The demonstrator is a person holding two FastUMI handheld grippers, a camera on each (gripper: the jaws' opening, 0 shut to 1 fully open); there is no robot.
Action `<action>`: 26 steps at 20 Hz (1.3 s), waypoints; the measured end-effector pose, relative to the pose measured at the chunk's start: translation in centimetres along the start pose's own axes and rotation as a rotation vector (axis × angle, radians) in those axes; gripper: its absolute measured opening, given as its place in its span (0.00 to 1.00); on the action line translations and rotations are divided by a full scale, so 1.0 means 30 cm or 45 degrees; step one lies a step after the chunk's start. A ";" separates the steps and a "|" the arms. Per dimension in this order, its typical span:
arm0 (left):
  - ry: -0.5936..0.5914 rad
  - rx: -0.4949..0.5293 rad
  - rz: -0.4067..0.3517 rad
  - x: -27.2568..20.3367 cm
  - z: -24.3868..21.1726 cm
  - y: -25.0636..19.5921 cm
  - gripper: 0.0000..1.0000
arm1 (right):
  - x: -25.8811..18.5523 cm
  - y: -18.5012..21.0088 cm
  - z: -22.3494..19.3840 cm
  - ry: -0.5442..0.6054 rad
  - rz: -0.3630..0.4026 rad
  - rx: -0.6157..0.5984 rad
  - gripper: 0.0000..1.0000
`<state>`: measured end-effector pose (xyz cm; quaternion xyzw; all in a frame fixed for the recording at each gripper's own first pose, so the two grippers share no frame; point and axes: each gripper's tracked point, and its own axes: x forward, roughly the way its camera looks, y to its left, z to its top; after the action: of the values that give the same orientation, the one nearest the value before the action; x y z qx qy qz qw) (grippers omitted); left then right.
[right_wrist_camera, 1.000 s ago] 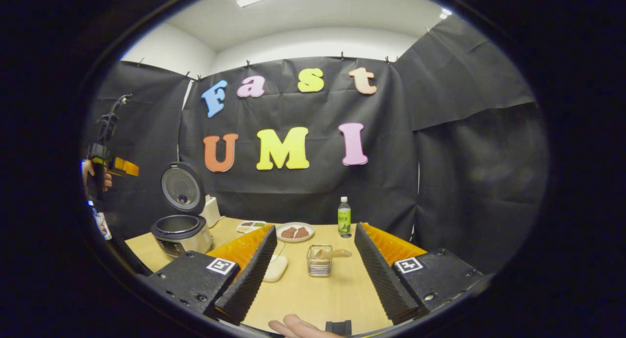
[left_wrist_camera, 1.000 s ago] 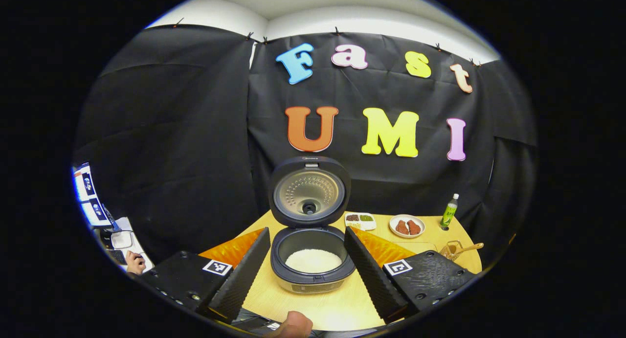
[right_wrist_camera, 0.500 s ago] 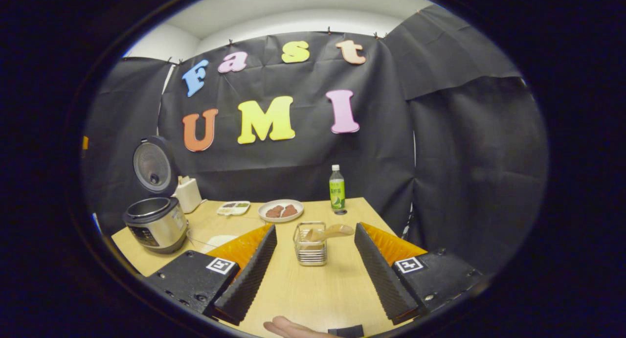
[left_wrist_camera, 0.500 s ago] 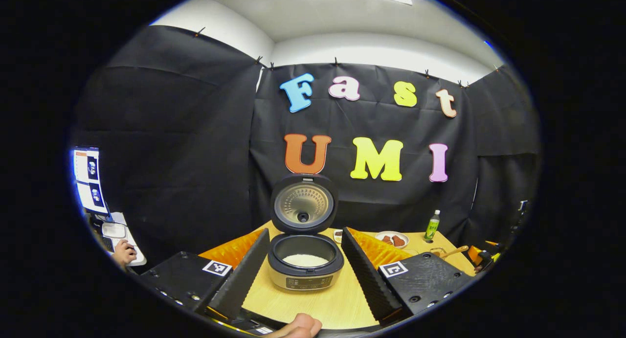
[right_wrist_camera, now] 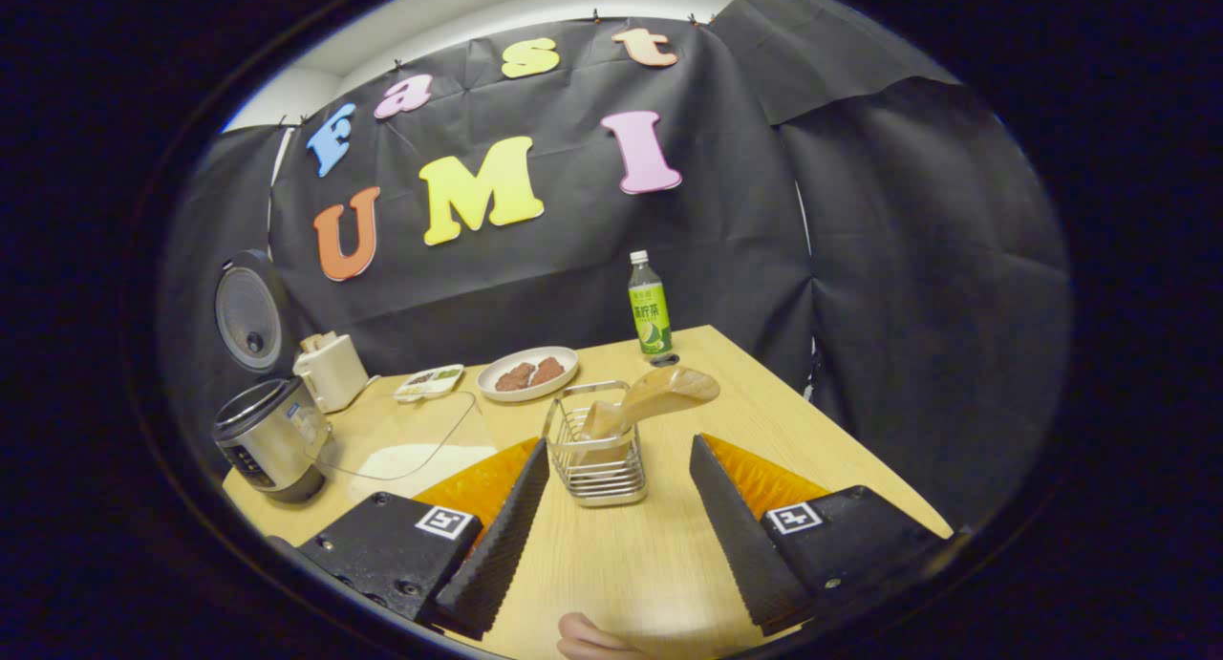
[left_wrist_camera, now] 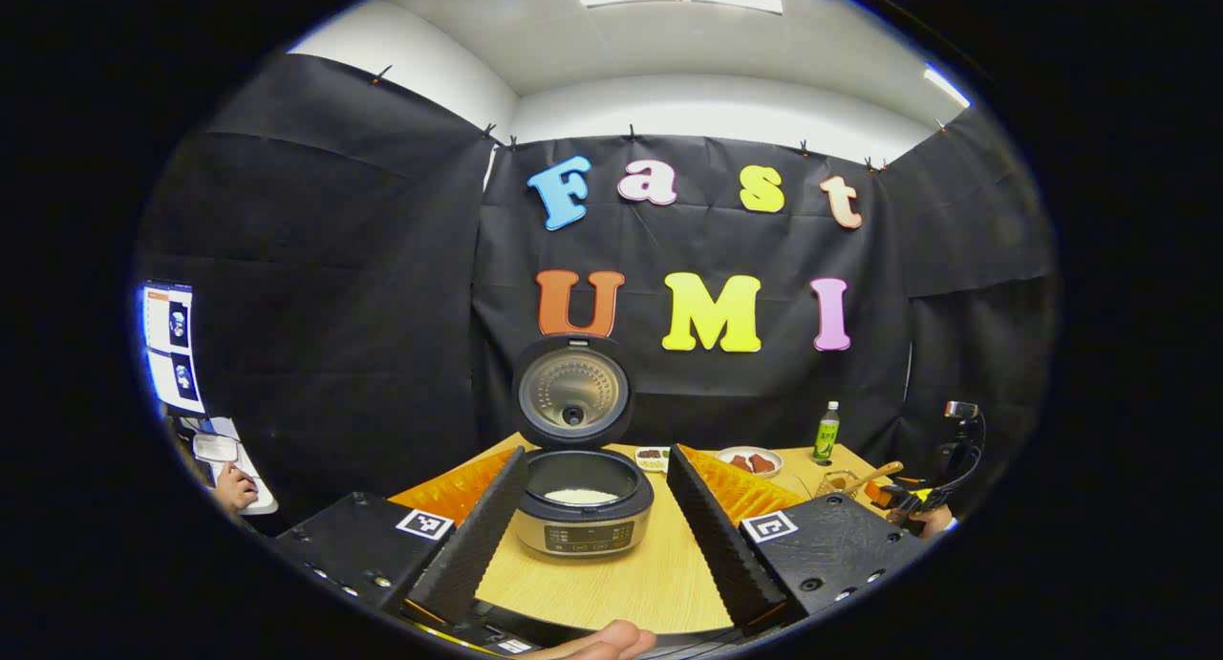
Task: Close the left gripper, press the button to open the rice cooker; take a wooden spoon from the chopstick holder with the right hand, scoop a spoonful of rice and pour it into the rice cooker, then put the wooden spoon back into the chopstick holder.
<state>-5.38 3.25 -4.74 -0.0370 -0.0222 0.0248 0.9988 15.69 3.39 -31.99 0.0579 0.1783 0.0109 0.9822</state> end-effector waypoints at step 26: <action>0.023 -0.026 -0.185 -0.089 -0.123 -0.082 0.94 | 0.005 0.368 0.476 -0.320 0.182 -0.234 0.12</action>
<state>-7.76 0.40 -8.34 -0.0459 -0.0159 -0.0483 0.9977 20.86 12.79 -17.45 -0.0187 0.0478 0.0896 0.9946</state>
